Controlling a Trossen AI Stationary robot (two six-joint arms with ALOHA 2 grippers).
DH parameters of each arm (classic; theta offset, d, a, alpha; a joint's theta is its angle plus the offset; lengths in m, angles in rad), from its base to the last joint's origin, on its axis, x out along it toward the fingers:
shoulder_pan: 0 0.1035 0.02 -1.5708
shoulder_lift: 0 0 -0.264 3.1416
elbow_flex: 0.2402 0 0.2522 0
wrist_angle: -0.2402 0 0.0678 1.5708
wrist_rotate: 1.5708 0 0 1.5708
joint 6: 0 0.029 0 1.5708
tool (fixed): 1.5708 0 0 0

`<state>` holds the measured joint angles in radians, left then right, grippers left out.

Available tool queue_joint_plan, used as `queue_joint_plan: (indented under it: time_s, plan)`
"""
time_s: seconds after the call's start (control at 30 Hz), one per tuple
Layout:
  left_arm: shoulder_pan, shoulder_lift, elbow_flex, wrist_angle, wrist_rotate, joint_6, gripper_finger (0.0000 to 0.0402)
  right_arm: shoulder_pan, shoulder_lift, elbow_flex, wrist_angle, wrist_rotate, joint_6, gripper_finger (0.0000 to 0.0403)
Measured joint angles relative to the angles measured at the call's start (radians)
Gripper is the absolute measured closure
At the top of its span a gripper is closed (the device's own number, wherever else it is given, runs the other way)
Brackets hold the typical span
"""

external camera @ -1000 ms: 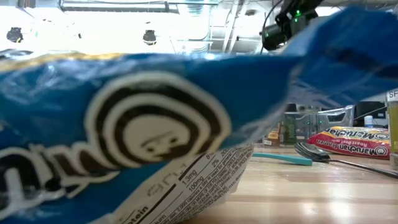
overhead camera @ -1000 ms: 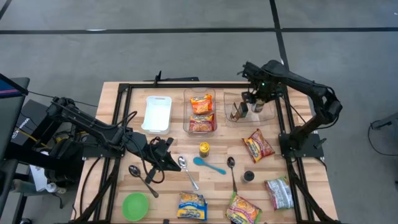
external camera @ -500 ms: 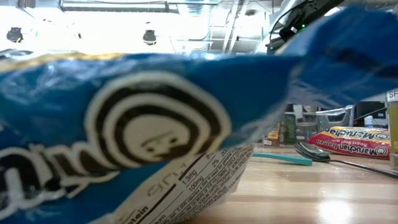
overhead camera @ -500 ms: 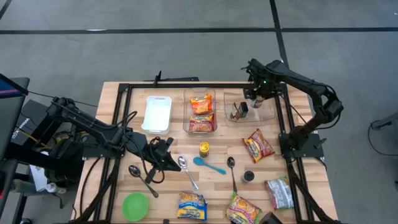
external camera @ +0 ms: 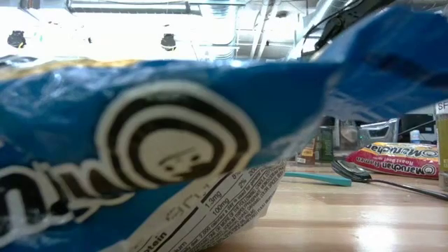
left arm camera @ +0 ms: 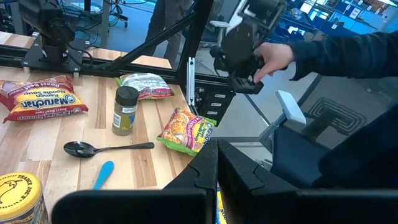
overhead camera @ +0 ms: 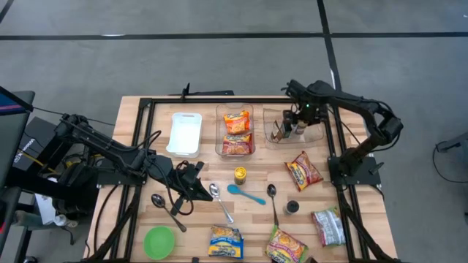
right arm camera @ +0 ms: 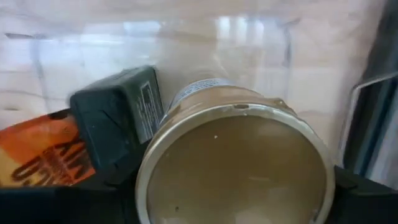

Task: Pick & Place Food Item
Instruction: Put the gold spice bottle into the right transparent bin

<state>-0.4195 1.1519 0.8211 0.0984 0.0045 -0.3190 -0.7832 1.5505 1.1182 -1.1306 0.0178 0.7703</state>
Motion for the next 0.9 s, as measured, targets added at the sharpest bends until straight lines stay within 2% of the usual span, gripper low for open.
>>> queue_joint_plan:
  time_s: [0.2,0.43,0.7,0.9]
  plan:
    - [0.000,0.000,0.000,0.000,0.000,0.000,0.0402,0.019,0.000,-0.057,0.060,0.001,0.052,0.0131]
    - [0.000,0.000,0.000,0.000,0.000,0.000,0.0402,0.016,0.000,-0.058,0.103,0.005,0.069,0.0130]
    - [0.000,0.000,0.000,0.000,0.000,0.000,0.0402,0.016,0.000,-0.058,0.119,0.010,0.034,0.0095]
    - [0.000,0.000,0.000,0.000,0.000,0.000,0.0402,0.031,0.000,-0.057,0.117,0.013,0.010,0.0087]
